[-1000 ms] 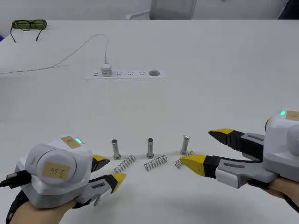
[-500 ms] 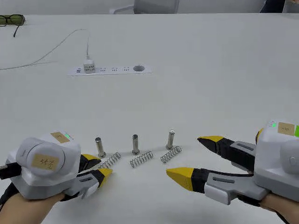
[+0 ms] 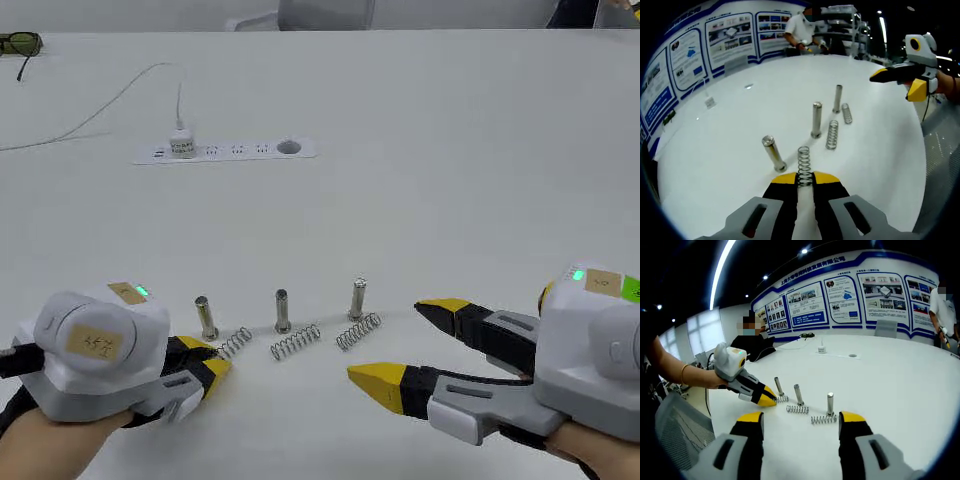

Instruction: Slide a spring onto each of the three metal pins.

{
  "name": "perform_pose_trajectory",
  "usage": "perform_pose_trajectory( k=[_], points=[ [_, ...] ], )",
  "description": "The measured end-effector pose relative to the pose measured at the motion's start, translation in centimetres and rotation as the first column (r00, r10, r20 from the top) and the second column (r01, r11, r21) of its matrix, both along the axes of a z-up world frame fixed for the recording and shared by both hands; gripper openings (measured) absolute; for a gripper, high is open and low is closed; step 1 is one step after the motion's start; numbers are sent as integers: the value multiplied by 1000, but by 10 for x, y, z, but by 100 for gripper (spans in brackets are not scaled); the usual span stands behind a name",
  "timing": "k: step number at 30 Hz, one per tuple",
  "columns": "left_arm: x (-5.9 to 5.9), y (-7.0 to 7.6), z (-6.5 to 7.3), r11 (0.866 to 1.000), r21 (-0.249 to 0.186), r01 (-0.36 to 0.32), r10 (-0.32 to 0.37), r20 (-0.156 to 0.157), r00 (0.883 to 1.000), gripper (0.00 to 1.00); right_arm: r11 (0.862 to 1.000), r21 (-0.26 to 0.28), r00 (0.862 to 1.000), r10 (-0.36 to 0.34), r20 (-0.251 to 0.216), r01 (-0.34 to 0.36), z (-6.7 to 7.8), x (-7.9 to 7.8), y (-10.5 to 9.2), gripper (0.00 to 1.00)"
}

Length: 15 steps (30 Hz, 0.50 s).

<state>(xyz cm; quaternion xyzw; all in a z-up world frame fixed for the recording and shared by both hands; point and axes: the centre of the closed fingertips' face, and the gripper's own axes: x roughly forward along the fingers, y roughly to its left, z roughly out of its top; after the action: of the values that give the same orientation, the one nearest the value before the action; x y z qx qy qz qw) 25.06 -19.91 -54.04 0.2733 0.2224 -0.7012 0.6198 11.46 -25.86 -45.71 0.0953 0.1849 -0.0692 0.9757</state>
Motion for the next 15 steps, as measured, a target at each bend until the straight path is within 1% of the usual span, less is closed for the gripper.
perform_pose_trajectory(
  k=[2,5,7,9,11,12,13,15],
  points=[
    [0,0,0,1000,2,8,-8,4,1000,11,1000,4,1000,-3,1,3,0,-1,0,62],
    [-1,1,0,1000,3,16,-17,8,1000,10,1000,-7,1000,-4,-17,4,-3,-2,0,62],
    [-1,2,0,1000,7,9,-10,6,1000,10,1000,2,1000,-8,-13,8,-2,-2,0,61],
    [-3,4,1,1000,15,7,-6,-14,1000,10,1000,19,1000,-14,-4,14,-1,-1,0,61],
    [-7,7,6,1000,6,9,-9,-19,1000,10,1000,29,1000,-11,-1,11,0,-2,0,61],
    [-8,7,9,1000,0,10,-10,-20,1000,10,999,35,1000,-8,1,8,1,-1,1,60],
    [-11,8,12,1000,-10,9,-9,-33,999,10,999,48,1000,-9,9,9,2,-1,1,60],
    [-14,9,18,1000,-28,7,-8,-39,999,10,998,69,1000,-8,25,6,6,0,2,60]
  ],
)
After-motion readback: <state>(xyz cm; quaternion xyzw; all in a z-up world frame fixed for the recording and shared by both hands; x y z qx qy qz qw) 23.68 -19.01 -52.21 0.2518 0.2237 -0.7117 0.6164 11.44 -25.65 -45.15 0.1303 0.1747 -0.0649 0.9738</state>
